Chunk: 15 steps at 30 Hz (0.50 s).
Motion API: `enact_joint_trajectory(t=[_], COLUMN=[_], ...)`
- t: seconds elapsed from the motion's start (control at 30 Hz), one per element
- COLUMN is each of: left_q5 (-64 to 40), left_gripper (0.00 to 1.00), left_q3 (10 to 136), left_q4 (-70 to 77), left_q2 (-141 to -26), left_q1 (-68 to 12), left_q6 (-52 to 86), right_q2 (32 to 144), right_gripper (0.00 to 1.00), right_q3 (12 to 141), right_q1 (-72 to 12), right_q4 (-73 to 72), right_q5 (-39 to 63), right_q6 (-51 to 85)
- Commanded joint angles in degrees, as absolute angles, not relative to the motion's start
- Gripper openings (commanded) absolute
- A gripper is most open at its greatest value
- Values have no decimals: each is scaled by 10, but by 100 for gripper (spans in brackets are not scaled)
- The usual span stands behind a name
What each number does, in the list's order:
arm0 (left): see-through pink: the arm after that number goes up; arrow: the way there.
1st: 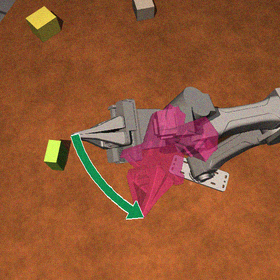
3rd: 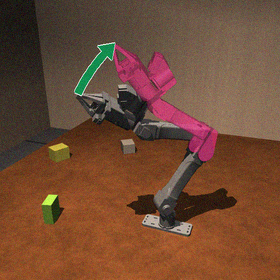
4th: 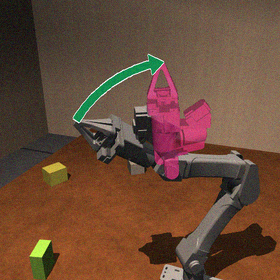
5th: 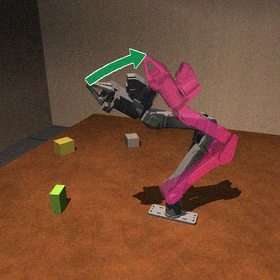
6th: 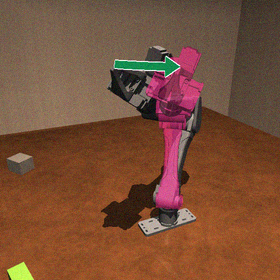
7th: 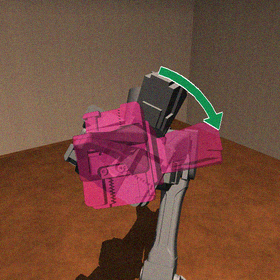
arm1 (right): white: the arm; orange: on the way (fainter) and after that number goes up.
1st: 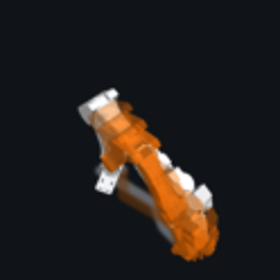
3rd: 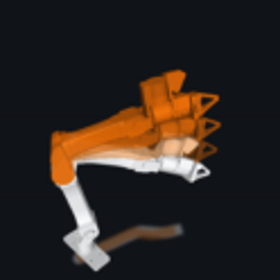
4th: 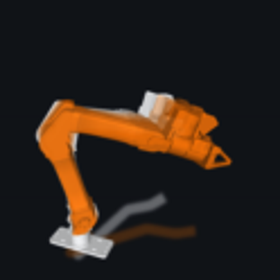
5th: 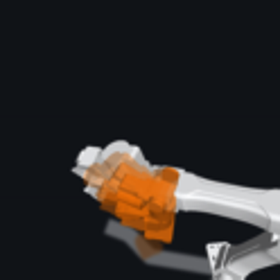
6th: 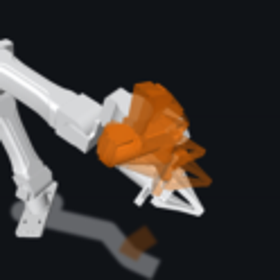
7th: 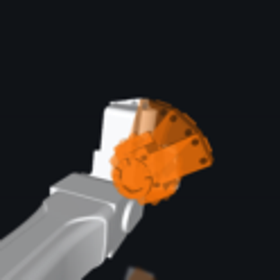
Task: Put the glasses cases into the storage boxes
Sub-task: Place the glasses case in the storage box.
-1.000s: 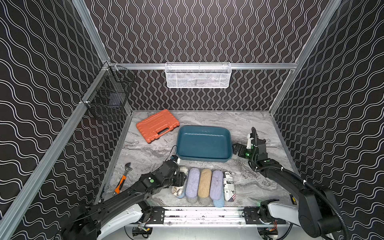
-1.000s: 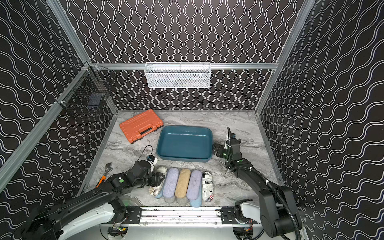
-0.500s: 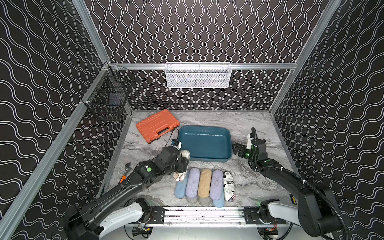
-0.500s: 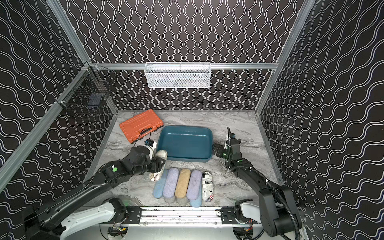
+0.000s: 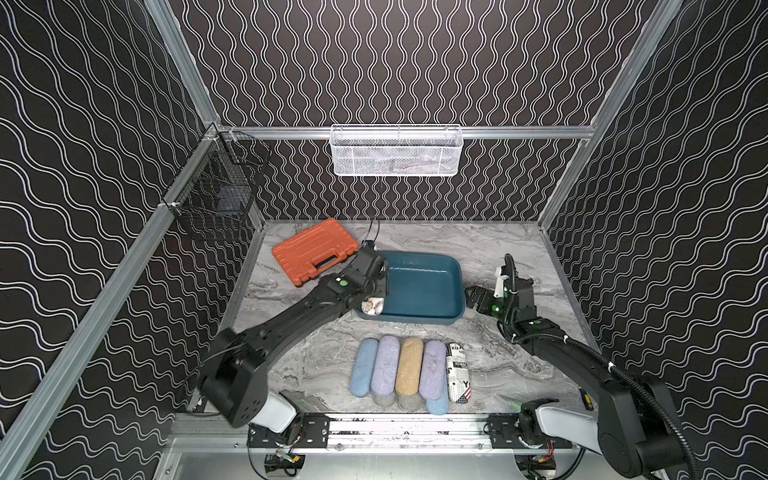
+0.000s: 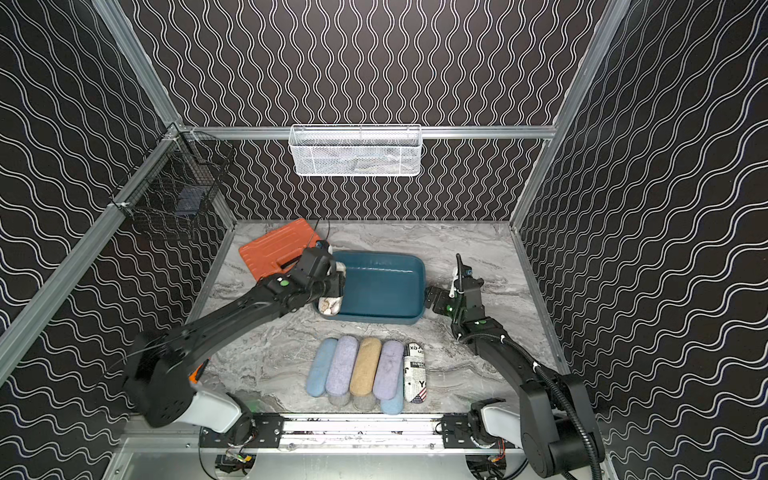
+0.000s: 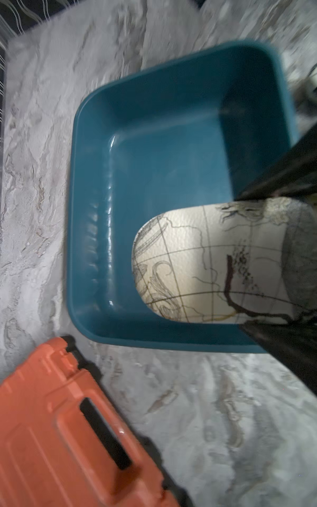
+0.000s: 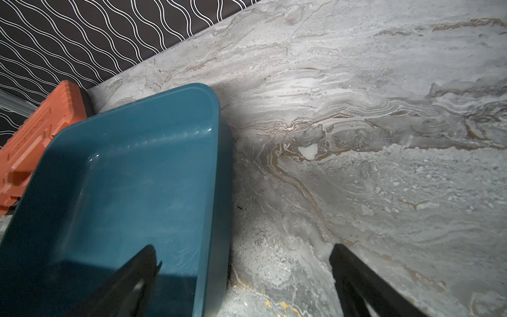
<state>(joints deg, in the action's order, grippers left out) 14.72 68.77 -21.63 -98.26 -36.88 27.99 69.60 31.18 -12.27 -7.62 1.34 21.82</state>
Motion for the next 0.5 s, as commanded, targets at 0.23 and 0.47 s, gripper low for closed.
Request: enact_joint_trajectory(t=[0.23, 0.47], left_q5=[200, 209], left_gripper=[58, 58], left_q3=[745, 764], left_q4=[-183, -185], left_q2=[-1085, -1141], left_q1=[-347, -338], left_q6=[243, 233], right_q2=[689, 688], right_gripper=[100, 100], right_q3=[305, 304], right_q1=[-119, -119], right_q4=[-89, -87], right_q5=[19, 20], right_q6=[222, 223])
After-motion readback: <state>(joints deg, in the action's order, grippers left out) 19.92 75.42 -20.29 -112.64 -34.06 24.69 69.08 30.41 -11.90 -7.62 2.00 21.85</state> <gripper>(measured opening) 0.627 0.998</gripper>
